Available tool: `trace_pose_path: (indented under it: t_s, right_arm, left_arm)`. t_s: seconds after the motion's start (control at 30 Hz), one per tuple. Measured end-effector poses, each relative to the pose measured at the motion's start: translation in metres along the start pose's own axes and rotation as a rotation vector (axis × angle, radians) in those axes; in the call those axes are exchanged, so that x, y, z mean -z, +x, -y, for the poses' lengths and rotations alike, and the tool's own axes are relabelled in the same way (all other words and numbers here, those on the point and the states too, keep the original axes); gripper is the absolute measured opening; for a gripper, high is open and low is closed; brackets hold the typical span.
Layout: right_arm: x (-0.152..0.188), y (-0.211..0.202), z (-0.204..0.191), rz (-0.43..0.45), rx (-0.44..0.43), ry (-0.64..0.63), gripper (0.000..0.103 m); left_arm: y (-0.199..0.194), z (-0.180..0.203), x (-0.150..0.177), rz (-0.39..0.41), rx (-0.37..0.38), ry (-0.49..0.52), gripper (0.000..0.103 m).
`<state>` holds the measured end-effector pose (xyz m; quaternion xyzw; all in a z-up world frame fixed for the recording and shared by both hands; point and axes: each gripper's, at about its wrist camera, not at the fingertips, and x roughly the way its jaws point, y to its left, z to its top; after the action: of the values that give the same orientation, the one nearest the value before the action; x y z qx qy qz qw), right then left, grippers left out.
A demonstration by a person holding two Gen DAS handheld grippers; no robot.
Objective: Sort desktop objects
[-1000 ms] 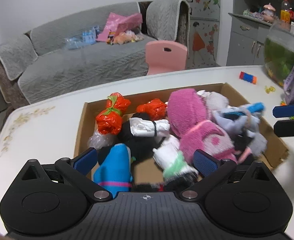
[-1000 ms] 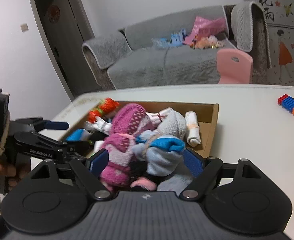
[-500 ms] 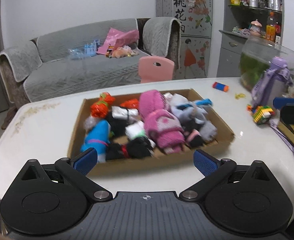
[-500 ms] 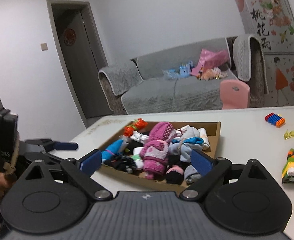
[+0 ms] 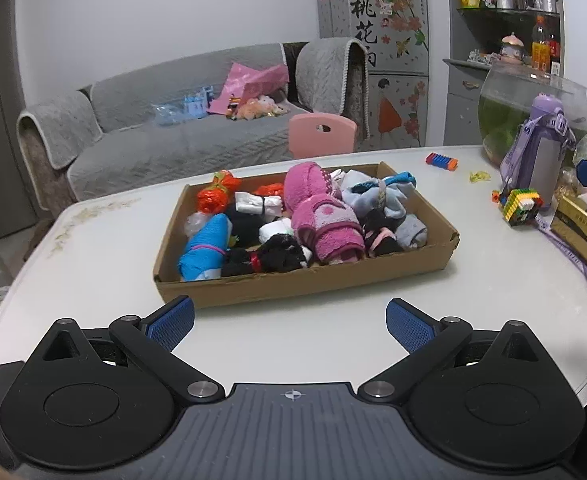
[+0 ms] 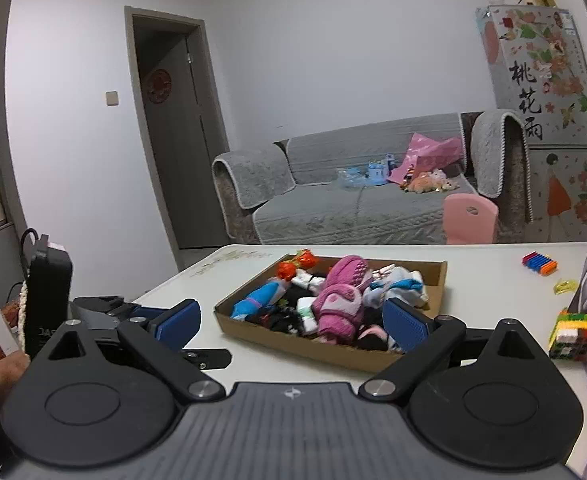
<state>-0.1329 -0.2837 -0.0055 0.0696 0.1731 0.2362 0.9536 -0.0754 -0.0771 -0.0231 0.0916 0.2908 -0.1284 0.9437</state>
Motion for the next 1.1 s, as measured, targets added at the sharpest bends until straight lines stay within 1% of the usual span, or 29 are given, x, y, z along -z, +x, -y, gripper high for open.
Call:
trace_pose_path:
  t_s: [0.17, 0.23, 0.3, 0.37, 0.43, 0.47, 0.53, 0.57, 0.63, 0.67, 0.73, 0.8, 0.9, 1.0, 1.03, 1.1]
  right_arm:
    - [0.004, -0.001, 0.001, -0.004, -0.001, 0.014, 0.097]
    - [0.005, -0.001, 0.002, -0.004, 0.001, 0.019, 0.097]
    - [0.005, -0.002, 0.002, -0.005, 0.000, 0.020, 0.097]
    - [0.007, -0.004, 0.001, -0.001, 0.001, 0.018, 0.097]
    - [0.006, -0.005, 0.001, 0.006, 0.001, 0.019, 0.097]
    - [0.007, -0.007, 0.000, 0.009, 0.003, 0.019, 0.097]
    - [0.005, -0.008, -0.001, 0.018, 0.007, 0.022, 0.097]
    - [0.004, -0.009, -0.002, 0.022, 0.009, 0.023, 0.098]
    - [0.000, -0.009, -0.006, 0.037, 0.011, 0.015, 0.099]
    - [0.000, -0.009, -0.008, 0.043, 0.010, 0.012, 0.100]
    - [-0.002, -0.007, -0.011, 0.047, 0.005, 0.006, 0.100]
    - [-0.003, -0.005, -0.013, 0.044, 0.001, 0.001, 0.100]
    - [-0.001, -0.004, -0.015, 0.041, 0.005, -0.007, 0.100]
    - [-0.002, -0.003, -0.017, 0.038, 0.009, -0.002, 0.100]
    - [-0.003, -0.003, -0.018, 0.038, 0.012, -0.003, 0.100]
    - [-0.005, -0.003, -0.020, 0.040, 0.021, -0.014, 0.101]
  left_arm:
    - [-0.008, 0.007, 0.007, -0.003, -0.002, 0.053, 0.103]
    - [-0.012, 0.008, 0.008, 0.003, 0.003, 0.053, 0.103]
    - [-0.016, 0.005, 0.007, 0.013, 0.009, 0.025, 0.103]
    - [-0.022, 0.000, 0.002, 0.042, 0.006, -0.022, 0.103]
    - [-0.029, -0.004, -0.004, 0.076, -0.008, -0.037, 0.102]
    - [-0.031, -0.005, -0.007, 0.079, -0.032, -0.029, 0.102]
    - [-0.032, 0.001, -0.014, 0.064, -0.112, 0.050, 0.102]
    - [-0.036, 0.006, -0.018, 0.085, -0.149, 0.095, 0.102]
    - [-0.044, 0.014, -0.024, 0.118, -0.204, 0.144, 0.103]
    - [-0.048, 0.014, -0.028, 0.119, -0.194, 0.144, 0.103]
    - [-0.054, 0.011, -0.033, 0.128, -0.145, 0.118, 0.103]
    - [-0.062, 0.009, -0.033, 0.161, -0.095, 0.112, 0.103]
    - [-0.066, 0.009, -0.031, 0.177, -0.056, 0.115, 0.103]
    - [-0.065, 0.010, -0.033, 0.169, -0.104, 0.091, 0.103]
    - [-0.065, 0.010, -0.035, 0.150, -0.113, 0.081, 0.103]
    - [-0.063, 0.005, -0.040, 0.116, -0.106, 0.044, 0.103]
